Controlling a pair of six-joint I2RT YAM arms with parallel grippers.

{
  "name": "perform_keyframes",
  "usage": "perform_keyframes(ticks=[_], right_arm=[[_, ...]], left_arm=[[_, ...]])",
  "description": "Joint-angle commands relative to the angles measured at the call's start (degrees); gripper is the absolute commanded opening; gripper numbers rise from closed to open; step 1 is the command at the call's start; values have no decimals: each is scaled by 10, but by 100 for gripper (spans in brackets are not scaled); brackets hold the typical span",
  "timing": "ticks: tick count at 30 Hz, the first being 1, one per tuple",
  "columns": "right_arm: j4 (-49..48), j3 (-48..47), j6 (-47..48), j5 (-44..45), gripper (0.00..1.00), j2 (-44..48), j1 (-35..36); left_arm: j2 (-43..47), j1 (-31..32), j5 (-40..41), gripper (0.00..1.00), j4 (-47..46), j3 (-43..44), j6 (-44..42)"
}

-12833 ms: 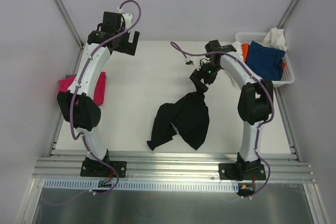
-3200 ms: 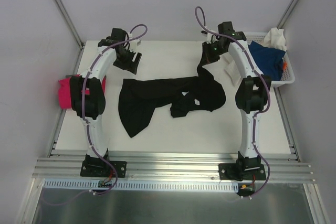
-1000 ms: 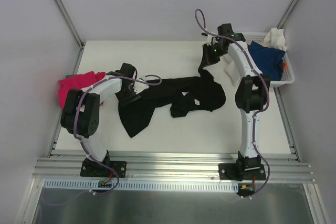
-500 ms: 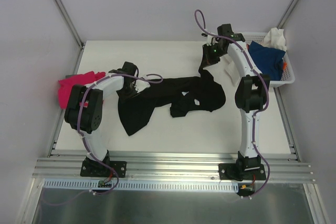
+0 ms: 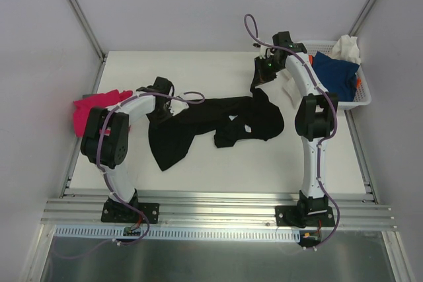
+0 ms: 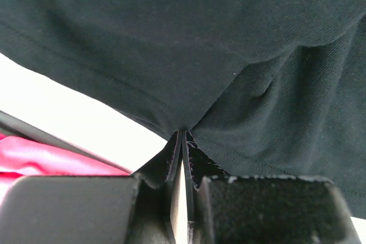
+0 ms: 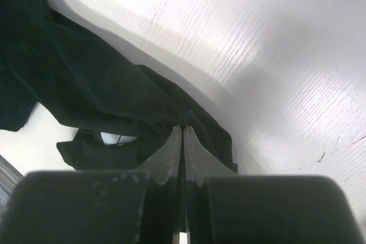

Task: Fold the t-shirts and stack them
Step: Flatten the tshirt out

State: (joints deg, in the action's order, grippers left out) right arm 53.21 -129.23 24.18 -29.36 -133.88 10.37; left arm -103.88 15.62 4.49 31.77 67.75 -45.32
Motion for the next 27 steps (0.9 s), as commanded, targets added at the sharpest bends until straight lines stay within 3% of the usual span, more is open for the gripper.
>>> perform_keyframes(ticks=[1,11,12,13,15,27], right_arm=[[-6,-24,-5,-8,1,7,1],[-4,-22,-5,-12,1,8,1],[-4,-21,-4,-12,1,8,0],[-4,-21,-3,-12,1,9,0],[-4,-21,-3,-12,1,8,0],[-5,-22,-5,-10,1,6,0]], left_arm=[[34,-9,-2,0,3,30,15],[35,-9,2,0,3,27,19],[32,-9,6,4,4,25,20],[30,-9,14,25,4,20,21],[30,-9,17,41,5,11,22],[12,-9,2,34,8,25,29]])
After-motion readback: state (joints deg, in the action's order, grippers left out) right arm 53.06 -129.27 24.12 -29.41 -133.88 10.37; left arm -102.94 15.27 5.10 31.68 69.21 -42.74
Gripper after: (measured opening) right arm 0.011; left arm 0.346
